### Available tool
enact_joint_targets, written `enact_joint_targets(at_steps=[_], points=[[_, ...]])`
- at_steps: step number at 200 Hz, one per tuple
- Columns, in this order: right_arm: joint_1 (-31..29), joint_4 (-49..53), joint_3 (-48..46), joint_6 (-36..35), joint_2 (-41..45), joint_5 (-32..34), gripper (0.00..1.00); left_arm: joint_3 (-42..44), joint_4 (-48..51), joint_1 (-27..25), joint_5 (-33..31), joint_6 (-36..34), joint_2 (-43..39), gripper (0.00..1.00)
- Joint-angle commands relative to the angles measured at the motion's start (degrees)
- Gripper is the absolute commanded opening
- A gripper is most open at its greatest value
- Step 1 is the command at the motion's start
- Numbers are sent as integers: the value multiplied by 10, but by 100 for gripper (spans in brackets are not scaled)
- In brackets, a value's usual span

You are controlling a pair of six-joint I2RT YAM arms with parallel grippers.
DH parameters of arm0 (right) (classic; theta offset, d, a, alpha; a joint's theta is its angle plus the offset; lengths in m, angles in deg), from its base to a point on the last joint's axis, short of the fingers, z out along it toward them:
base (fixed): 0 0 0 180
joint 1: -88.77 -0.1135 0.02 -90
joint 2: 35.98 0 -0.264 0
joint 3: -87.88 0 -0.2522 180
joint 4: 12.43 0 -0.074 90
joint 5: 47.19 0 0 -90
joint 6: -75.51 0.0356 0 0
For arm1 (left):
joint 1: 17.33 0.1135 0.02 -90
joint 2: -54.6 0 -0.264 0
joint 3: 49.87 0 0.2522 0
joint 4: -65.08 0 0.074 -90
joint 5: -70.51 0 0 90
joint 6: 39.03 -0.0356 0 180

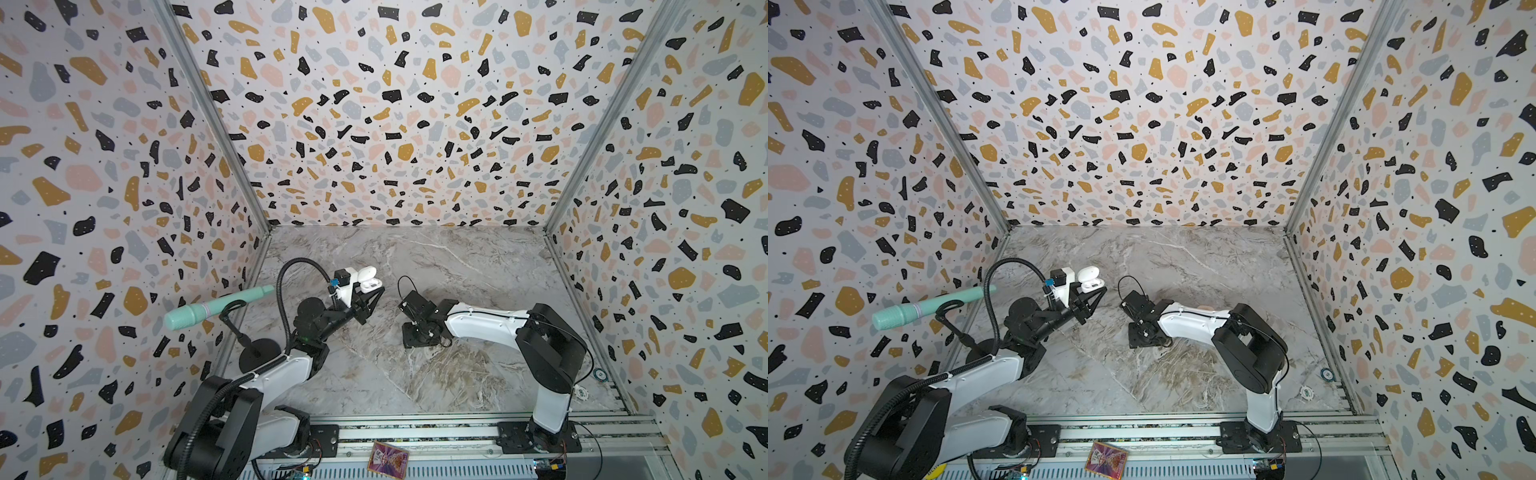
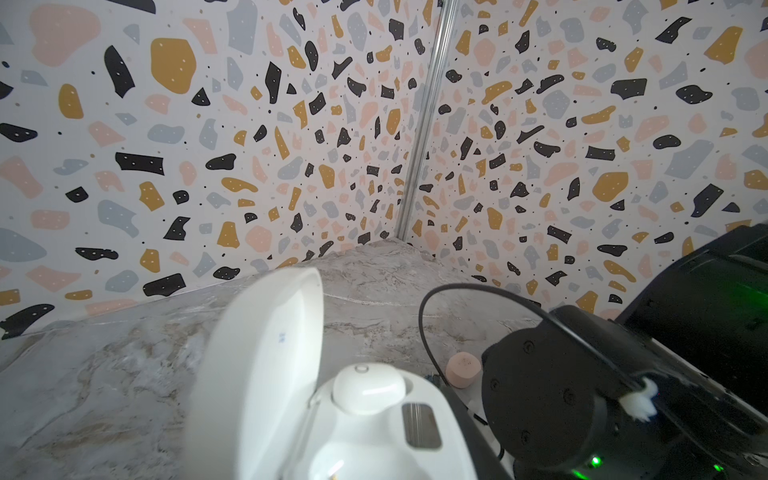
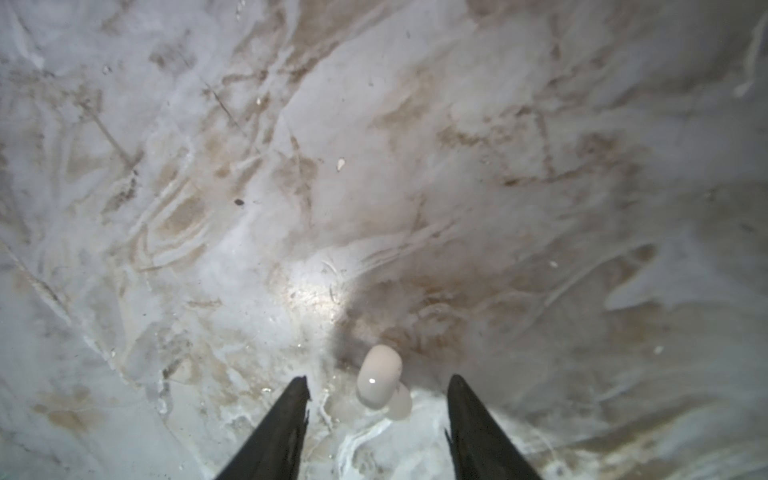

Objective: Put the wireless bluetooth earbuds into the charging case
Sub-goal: 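Close the right gripper on the second white earbud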

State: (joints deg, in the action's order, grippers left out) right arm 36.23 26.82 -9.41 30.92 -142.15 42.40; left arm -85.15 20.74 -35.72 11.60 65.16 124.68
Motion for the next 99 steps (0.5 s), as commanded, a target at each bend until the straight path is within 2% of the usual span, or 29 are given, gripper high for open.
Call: enact_joint_targets(at_steps=[1,99], points=[[1,29,29,11,1,24,46,-8,-26,-1,9,-6,-11,17],[-2,42,48,-1,-23,16,31,-8,-28,-1,9,-5,-8,17]])
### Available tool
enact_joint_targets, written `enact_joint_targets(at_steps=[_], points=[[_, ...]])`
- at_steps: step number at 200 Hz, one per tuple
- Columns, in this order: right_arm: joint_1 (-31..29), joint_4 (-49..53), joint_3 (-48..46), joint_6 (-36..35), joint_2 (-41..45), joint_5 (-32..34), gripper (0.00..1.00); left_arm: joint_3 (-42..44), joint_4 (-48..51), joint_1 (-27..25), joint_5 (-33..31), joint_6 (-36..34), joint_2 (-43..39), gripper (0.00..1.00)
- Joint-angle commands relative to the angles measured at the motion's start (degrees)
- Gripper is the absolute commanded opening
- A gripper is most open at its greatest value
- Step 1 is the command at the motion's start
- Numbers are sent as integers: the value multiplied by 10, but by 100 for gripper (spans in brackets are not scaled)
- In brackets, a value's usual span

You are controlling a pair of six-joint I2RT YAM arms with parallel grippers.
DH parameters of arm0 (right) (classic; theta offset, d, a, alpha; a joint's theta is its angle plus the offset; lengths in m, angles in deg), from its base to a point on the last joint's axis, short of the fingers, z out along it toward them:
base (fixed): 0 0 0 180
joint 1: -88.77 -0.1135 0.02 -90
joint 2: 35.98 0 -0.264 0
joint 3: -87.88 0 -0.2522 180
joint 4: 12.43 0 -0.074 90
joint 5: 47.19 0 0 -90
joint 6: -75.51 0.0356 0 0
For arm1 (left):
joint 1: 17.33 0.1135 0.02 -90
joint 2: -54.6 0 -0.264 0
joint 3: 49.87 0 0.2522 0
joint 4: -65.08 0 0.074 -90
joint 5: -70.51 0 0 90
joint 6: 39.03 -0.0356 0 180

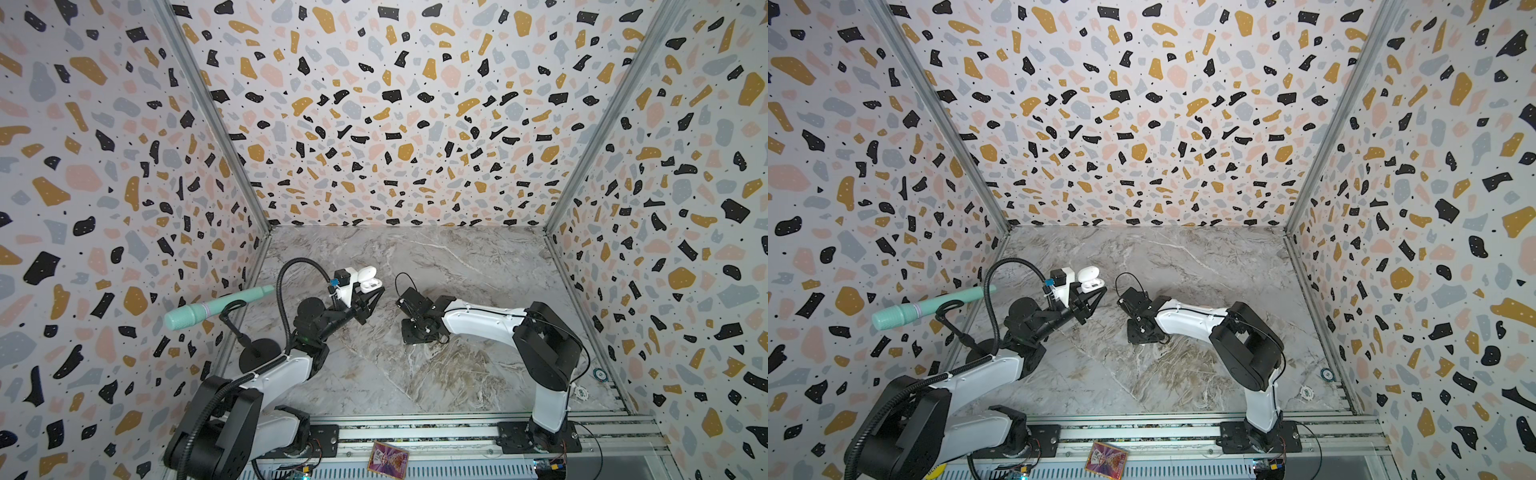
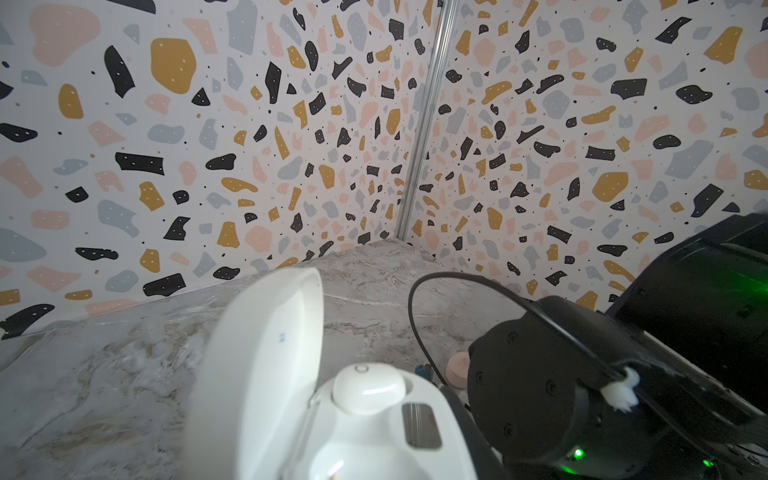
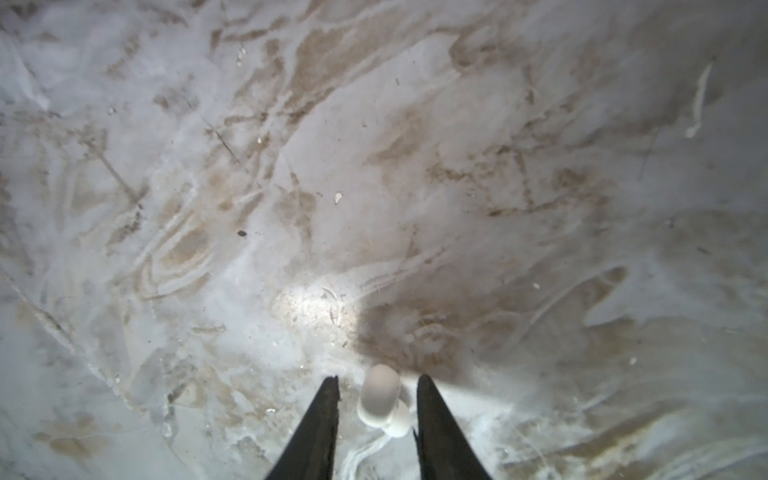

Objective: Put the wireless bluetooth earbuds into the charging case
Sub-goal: 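Close the right gripper on the second white earbud, then lift the earbud and carry it to the case in the left gripper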

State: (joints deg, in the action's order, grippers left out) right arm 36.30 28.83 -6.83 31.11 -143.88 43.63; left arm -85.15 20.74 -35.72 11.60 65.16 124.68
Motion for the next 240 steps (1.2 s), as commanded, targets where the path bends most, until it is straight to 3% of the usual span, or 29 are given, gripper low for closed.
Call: enact_joint_targets(at_steps=[1,130,186,240], points=[[-3,21,23,-3,-6,4,31,-8,-28,-1,9,-5,-7,17],[-14,66,27,-14,-31,28,14,-9,-29,-2,15,-1,-7,17],[-3,40,-2,-14,49,17,14,-12,-38,-16,20,2,4,17],[14,-10,-55,-17,151,-39,14,-19,-53,-48,22,7,22,18]])
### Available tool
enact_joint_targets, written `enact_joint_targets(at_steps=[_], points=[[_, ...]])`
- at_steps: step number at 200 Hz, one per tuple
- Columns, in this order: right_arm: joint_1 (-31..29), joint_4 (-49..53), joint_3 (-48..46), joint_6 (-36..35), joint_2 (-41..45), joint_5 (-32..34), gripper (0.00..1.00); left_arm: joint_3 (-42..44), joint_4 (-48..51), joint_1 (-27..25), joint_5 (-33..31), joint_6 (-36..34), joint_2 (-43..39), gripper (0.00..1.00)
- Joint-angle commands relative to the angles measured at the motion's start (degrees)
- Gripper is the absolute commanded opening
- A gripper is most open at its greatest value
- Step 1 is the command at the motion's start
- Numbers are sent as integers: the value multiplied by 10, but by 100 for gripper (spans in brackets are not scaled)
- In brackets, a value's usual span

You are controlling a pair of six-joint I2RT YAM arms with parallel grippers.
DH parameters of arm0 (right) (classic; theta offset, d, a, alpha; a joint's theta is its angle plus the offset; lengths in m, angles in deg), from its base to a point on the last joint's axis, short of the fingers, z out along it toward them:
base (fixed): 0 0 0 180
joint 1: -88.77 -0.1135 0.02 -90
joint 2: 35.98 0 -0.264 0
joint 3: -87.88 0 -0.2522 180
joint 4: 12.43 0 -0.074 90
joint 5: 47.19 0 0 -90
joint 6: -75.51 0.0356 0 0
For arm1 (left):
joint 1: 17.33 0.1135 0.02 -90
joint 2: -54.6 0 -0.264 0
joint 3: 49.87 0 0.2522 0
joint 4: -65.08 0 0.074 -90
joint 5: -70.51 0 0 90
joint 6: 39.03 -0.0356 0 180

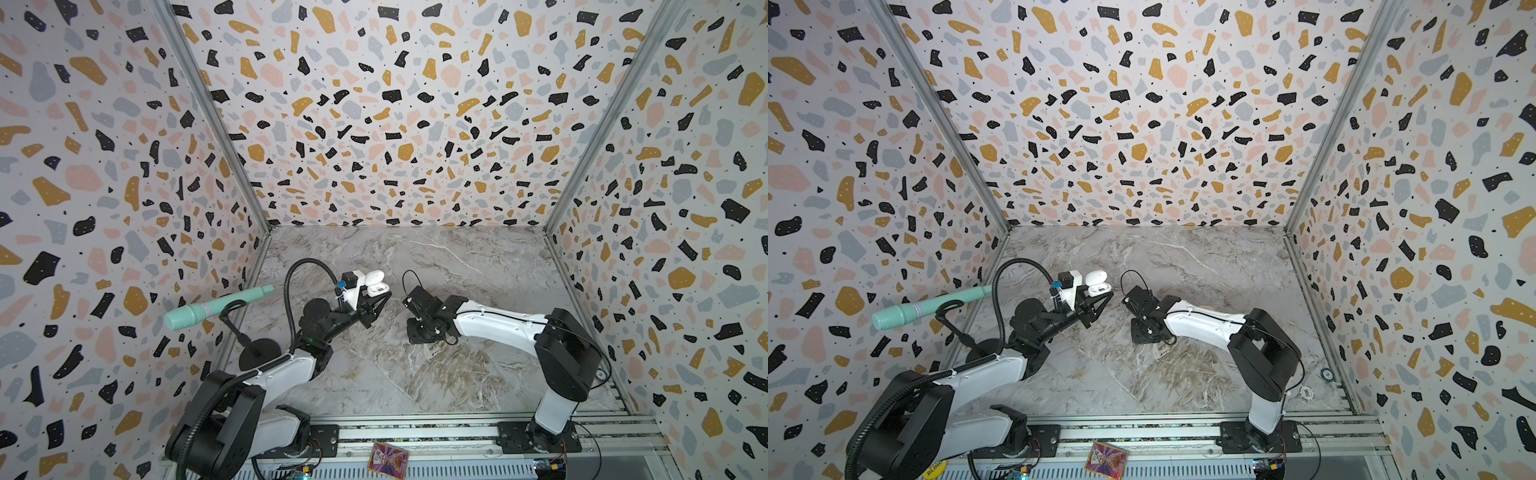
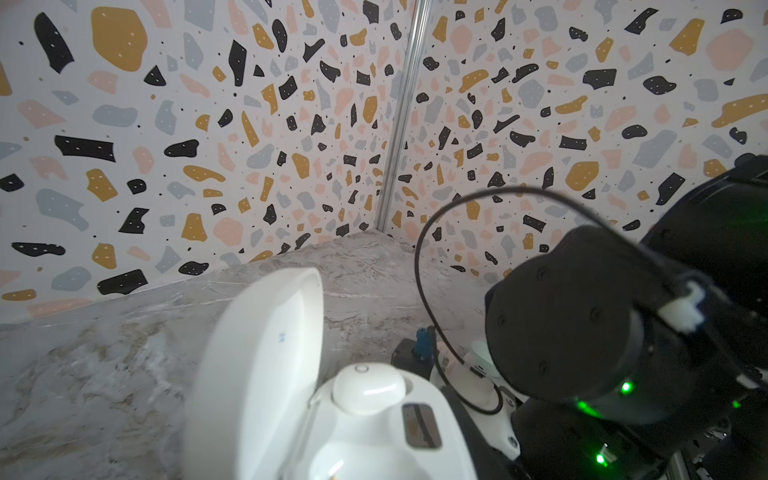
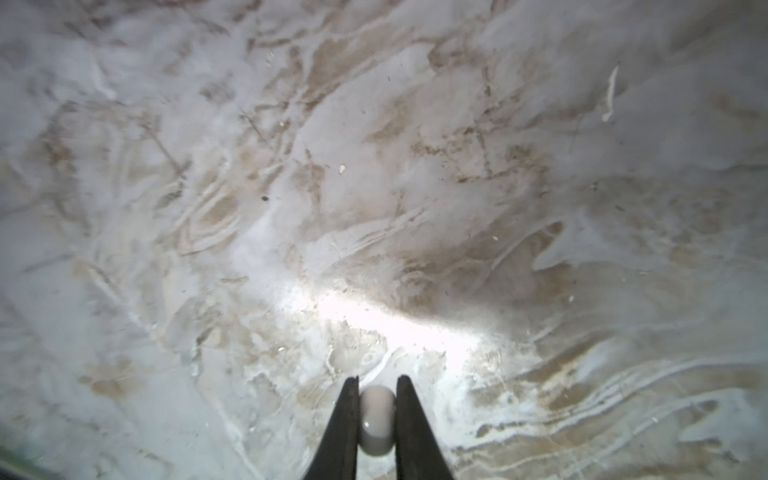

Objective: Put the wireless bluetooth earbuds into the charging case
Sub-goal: 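Lift the earbud and carry it to the case in the left gripper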

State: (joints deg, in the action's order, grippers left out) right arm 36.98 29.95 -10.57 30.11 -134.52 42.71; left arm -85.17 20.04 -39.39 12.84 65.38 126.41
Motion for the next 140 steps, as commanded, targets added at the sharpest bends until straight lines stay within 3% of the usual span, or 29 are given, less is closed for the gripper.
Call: enact_joint_targets(at_steps=[1,79,140], points=[[7,-23,-19,-7,60,-32,14,-18,-46,-12,9,5,4,18],[27,-68,-35,-33,222,-98,14,-38,-79,-42,12,15,33,18],[37,-113,-7,-39,270,-151,14,-49,-99,-59,18,16,47,18]])
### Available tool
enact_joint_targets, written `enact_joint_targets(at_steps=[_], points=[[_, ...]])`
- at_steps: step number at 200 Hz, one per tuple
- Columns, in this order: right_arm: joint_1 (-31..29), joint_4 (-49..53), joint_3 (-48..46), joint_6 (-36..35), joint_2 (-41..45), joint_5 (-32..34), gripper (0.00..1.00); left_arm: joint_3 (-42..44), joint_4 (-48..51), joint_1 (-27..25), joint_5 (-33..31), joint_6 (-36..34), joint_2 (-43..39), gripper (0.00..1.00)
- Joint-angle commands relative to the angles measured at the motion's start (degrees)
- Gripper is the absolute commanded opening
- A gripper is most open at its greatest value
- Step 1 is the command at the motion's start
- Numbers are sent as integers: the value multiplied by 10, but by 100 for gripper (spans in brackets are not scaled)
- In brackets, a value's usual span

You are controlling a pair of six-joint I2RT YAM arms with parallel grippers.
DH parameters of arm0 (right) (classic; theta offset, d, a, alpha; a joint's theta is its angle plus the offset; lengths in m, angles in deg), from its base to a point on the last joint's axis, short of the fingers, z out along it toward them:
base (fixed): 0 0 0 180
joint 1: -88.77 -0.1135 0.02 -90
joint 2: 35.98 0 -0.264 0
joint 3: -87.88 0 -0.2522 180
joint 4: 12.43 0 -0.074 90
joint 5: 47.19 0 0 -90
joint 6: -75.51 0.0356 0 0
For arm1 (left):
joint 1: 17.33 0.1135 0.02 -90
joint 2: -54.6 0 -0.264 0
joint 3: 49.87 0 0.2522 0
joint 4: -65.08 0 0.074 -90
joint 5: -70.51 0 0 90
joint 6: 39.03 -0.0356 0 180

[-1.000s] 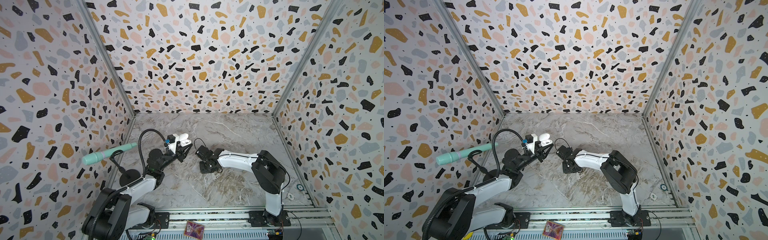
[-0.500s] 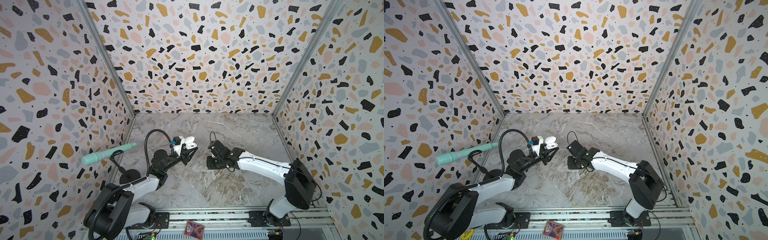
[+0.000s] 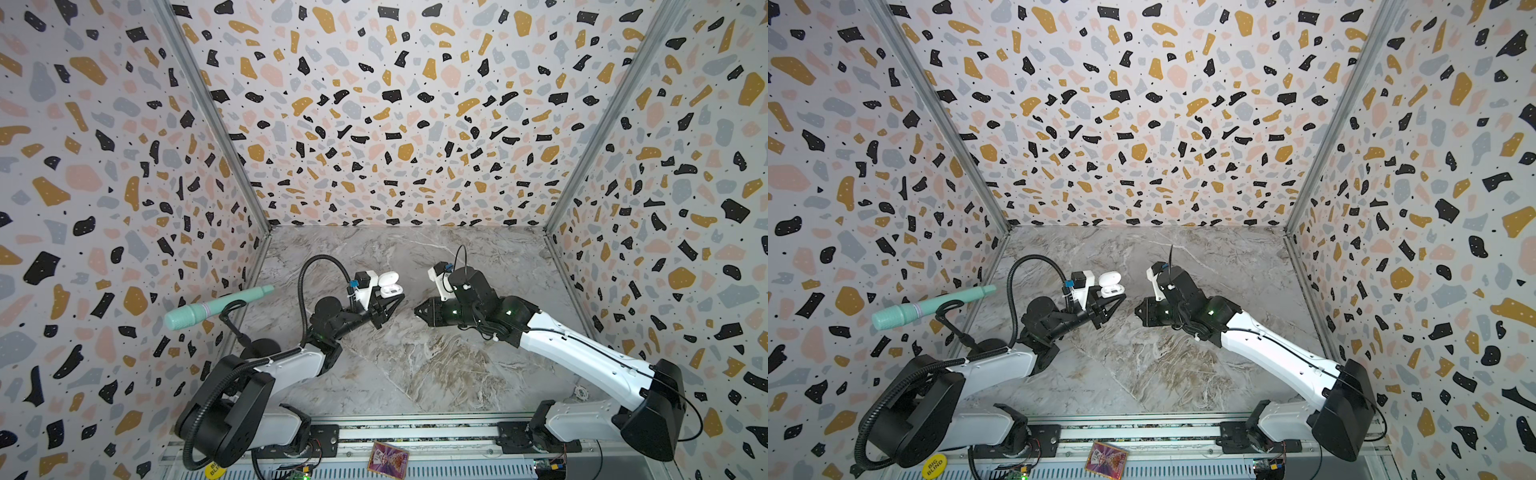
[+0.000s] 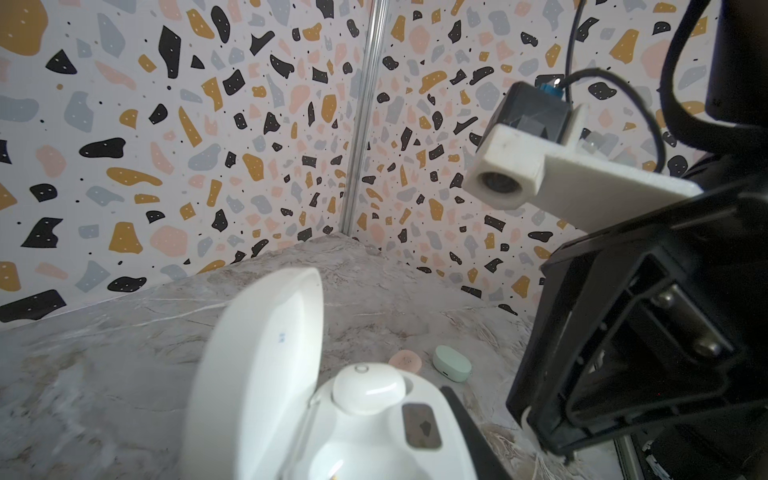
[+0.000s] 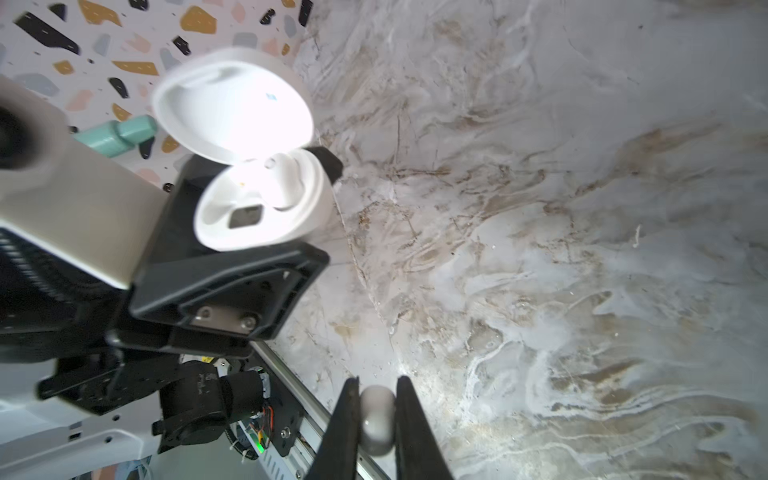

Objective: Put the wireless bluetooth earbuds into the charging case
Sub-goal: 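Lift the earbud and carry it to the case in the left gripper, then lower the earbud into the empty slot of the white case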

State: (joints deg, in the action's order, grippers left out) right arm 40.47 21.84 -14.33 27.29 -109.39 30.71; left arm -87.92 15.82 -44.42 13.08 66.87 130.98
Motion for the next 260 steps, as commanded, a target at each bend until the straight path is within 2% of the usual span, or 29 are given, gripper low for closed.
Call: enact_joint_targets(at_steps=[1,97,260], points=[[2,-33,31,-11,19,-32,14,-22,-57,-9,15,1,2,18],[1,-144,47,25,18,-81,14,-38,-56,-70,4,-25,16,19],[8,-162,26,29,-2,-75,14,-51,-35,-87,9,-32,-3,19]])
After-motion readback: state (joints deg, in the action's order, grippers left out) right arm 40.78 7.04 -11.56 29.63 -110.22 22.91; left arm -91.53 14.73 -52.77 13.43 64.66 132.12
